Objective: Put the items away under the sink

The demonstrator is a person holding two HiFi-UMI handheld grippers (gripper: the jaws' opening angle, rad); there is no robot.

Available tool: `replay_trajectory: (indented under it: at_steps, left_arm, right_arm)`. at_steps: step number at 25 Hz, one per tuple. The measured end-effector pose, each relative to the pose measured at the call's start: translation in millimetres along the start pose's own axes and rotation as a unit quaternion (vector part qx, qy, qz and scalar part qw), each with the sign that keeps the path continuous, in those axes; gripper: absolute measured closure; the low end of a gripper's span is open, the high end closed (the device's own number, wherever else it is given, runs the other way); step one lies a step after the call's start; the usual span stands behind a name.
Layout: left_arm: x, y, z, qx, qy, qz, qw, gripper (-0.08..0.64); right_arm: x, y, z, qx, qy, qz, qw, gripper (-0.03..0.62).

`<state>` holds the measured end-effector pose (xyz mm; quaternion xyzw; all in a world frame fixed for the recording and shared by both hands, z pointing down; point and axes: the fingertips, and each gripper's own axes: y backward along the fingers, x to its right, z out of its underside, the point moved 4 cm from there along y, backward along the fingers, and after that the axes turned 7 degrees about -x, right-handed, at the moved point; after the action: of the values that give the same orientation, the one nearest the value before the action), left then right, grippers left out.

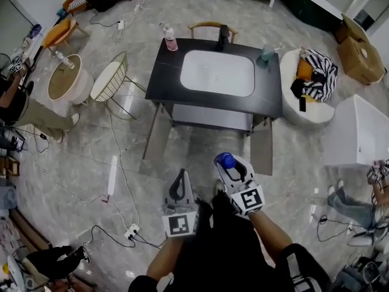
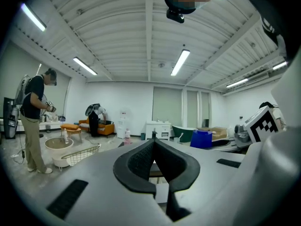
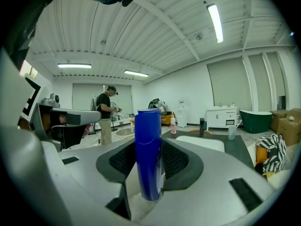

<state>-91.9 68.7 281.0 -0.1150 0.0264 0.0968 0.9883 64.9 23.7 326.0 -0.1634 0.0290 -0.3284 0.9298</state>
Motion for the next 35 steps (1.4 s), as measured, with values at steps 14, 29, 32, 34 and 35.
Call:
replay_trajectory:
  at_steps: [14,29,32,34,35]
  left_arm:
    - [-18,-107,55,0.015,0.030,-0.054,0.9979,0.546]
    - [-89,-205,237,0.027,0.051,-0.035,0.9977,0.546]
    - [-96,-229,276,0.035,0.053,-0.029,0.9976,0.546]
    - [-99,-242,302,0.040,0.047,-0.027,0.9977,0.546]
    - [-102,-248,315,0.042,0.045,-0.028,0.9977,0.546]
  right_arm:
    - [70,-115,44,-0.014,0.023,-0.046,0.999,0.442]
    - [97,-264,231,-0.011,0.044,-0.039,0.998,0.442]
    - [106,-292,270,-0.011,0.045,-0.034,0.998,0.442]
    - [113,-308,296,-0.008,0.045,-0.030,0.999,0.442]
    - [116,-315,310,-0.005,0.046,-0.028,0.999,0.440]
